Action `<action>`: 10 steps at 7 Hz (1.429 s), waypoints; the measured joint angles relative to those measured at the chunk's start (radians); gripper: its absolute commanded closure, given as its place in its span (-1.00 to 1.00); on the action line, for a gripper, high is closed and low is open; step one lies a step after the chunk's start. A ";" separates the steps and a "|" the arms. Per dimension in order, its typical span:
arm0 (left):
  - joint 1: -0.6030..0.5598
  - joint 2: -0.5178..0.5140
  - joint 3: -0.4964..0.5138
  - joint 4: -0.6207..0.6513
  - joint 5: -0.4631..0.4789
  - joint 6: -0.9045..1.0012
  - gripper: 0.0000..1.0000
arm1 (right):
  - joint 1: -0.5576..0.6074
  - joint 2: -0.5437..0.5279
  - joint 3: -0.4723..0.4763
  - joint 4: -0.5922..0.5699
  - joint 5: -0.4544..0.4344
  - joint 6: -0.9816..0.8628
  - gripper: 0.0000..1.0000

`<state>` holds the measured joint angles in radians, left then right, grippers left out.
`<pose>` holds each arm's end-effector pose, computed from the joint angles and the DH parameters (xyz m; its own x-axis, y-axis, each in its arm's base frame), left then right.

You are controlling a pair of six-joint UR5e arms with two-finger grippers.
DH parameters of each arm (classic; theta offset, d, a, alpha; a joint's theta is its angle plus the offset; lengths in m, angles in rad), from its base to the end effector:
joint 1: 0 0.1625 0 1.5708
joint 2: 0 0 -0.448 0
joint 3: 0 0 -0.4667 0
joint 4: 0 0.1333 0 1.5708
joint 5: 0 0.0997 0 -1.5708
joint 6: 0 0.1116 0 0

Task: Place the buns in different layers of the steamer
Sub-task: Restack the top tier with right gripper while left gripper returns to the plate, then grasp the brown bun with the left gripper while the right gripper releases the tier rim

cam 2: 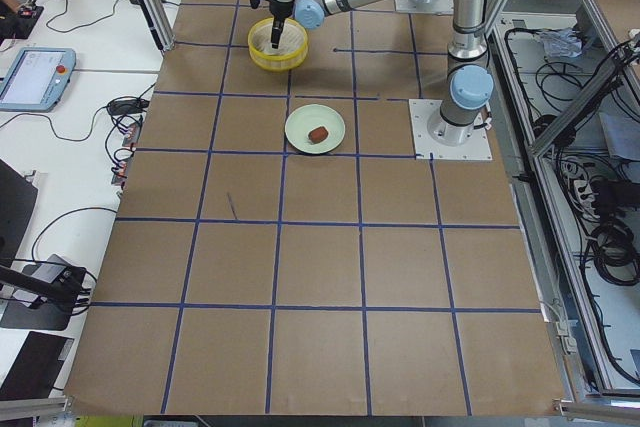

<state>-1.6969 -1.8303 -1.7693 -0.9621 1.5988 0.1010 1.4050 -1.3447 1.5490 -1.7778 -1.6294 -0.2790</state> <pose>-0.2108 -0.6273 0.2938 -0.9746 0.2198 -0.0427 0.2237 0.9636 -0.1466 0.0165 -0.6693 0.3933 -0.9919 -0.1131 0.0571 -0.1125 0.9936 0.0135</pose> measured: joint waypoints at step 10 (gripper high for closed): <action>0.497 0.010 -0.325 -0.045 0.050 0.366 0.89 | 0.423 0.252 -0.065 -0.162 0.001 0.667 0.79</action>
<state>-1.1999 -1.8207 -2.0939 -1.0070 1.6490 0.4668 1.8282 -1.0928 1.4838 -1.9397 -1.6288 0.3880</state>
